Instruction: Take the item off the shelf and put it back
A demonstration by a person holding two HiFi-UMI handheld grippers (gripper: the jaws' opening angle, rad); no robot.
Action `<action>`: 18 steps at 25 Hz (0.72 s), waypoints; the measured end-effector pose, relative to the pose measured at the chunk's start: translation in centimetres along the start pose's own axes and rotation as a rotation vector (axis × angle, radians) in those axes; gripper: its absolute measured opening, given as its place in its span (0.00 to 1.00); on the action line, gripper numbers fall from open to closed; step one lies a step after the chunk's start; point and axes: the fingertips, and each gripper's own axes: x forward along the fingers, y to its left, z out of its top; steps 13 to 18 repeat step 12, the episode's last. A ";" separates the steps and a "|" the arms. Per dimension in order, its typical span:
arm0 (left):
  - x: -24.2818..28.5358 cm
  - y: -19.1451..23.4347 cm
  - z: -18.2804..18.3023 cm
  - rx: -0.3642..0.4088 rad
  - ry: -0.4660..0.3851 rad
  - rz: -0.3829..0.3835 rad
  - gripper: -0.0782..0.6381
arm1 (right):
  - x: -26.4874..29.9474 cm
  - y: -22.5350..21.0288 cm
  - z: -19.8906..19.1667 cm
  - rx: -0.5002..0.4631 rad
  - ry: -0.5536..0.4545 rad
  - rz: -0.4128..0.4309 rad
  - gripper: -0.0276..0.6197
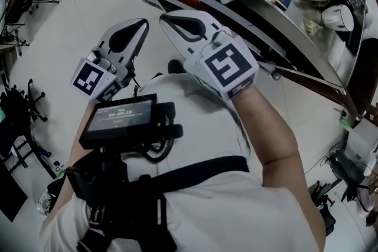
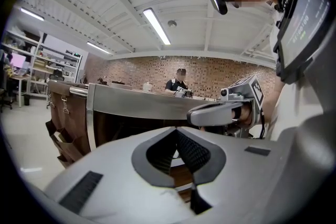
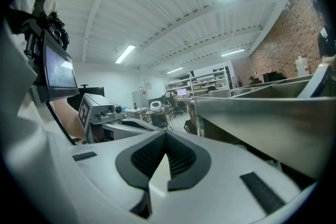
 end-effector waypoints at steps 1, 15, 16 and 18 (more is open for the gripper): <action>0.1 0.0 0.1 0.003 0.001 -0.001 0.11 | -0.1 -0.1 0.0 0.001 -0.004 -0.003 0.05; 0.8 -0.4 0.1 0.006 0.007 -0.014 0.11 | -0.5 -0.5 0.2 0.021 -0.004 -0.014 0.05; 0.8 -0.4 0.1 0.006 0.007 -0.014 0.11 | -0.5 -0.5 0.2 0.021 -0.004 -0.014 0.05; 0.8 -0.4 0.1 0.006 0.007 -0.014 0.11 | -0.5 -0.5 0.2 0.021 -0.004 -0.014 0.05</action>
